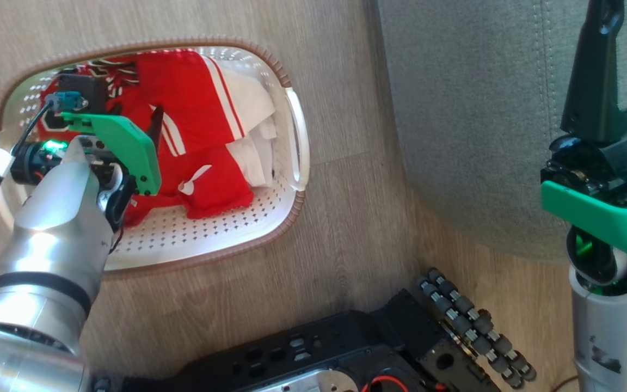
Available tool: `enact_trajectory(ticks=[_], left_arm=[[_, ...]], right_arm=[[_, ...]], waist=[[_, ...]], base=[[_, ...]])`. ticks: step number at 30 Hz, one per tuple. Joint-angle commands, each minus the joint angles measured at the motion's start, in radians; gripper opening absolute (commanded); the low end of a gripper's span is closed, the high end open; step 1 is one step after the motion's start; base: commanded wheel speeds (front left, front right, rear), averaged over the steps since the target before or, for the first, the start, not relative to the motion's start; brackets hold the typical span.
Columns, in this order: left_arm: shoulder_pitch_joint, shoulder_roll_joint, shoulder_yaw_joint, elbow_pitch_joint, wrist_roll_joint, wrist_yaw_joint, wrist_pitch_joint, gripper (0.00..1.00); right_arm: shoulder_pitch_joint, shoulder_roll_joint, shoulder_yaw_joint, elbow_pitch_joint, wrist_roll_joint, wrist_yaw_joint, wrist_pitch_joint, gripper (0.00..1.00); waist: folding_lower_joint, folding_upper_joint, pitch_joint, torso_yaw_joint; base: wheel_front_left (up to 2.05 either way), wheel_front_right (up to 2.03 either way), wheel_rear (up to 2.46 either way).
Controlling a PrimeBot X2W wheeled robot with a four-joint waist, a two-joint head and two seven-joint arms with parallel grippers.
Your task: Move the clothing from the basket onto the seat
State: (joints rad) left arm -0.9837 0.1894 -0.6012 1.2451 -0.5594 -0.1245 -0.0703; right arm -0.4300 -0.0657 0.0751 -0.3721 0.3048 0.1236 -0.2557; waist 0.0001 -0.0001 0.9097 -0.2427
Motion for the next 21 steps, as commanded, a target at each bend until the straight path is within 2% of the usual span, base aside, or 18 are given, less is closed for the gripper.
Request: enact_trajectory(ticks=[1, 13, 20, 21], left_arm=[[0.004, 0.03, 0.01, 0.003, -0.005, -0.006, 0.004, 1.0], [-0.026, 0.054, -0.013, 0.034, -0.01, -0.006, 0.064, 1.0], [-0.023, 0.059, -0.037, 0.041, -0.003, -0.001, 0.149, 1.0], [-0.022, 0.057, -0.037, 0.042, -0.005, 0.0, 0.158, 0.81]], right_arm=[[0.017, 0.012, 0.022, -0.043, -0.006, 0.007, -0.006, 1.0], [-0.001, 0.015, 0.031, -0.091, -0.01, 0.007, -0.006, 1.0], [-0.001, 0.015, 0.026, -0.106, -0.005, 0.007, -0.006, 1.0], [0.0, 0.015, 0.024, -0.107, -0.004, 0.007, -0.006, 1.0]], waist=[[-0.0001, 0.0001, 0.013, -0.011], [-0.0001, 0.0001, 0.071, -0.044], [-0.0001, 0.0001, 0.083, -0.051], [-0.0001, 0.0001, 0.083, -0.05]], base=[[0.0, 0.0, 0.0], [0.0, 0.0, 0.0], [0.0, 0.0, 0.0], [0.0, 0.0, 0.0]])
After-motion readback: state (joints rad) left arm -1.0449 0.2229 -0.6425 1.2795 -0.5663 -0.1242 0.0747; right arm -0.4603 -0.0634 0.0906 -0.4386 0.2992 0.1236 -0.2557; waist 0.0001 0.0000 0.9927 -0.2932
